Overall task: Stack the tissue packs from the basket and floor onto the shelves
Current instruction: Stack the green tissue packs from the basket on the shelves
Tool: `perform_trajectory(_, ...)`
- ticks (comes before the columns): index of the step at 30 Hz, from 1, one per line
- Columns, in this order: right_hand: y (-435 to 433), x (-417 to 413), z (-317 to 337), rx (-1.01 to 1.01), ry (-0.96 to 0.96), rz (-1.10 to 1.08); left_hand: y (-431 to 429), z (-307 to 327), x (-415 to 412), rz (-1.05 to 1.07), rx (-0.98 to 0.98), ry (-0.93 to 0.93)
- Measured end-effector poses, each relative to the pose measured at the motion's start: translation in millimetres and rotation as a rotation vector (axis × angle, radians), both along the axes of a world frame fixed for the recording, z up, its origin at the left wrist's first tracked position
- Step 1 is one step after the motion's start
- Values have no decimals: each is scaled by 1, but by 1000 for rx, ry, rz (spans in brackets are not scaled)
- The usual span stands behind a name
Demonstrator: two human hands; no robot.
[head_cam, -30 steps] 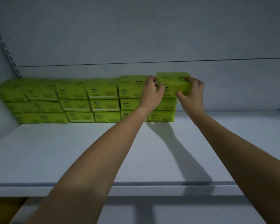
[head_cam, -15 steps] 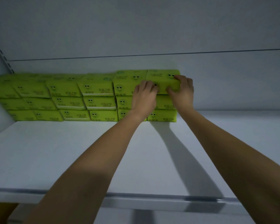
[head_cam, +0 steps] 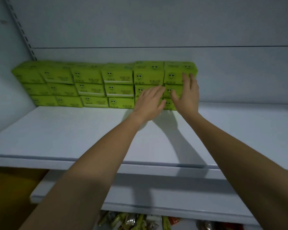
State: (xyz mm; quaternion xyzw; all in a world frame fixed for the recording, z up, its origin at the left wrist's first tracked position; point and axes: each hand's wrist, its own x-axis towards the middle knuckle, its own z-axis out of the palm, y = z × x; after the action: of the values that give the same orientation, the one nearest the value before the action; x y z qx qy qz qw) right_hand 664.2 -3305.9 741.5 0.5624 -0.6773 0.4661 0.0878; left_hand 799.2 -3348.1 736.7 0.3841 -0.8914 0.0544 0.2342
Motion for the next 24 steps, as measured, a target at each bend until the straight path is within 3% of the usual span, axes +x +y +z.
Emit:
perform_trajectory(9,41,157,-19,34,66,160,62,-17,172,54,24,6)
perform_trajectory(14,62,276,-39,94,122,310,95,-46,294,148,37,100)
perform_trajectory(19,89,380,-93,142,173,520,140,-117,394,284,85,224)
perform_trajectory(24,125,439,-189,355,163,644,194,-214,448,465,360,223)
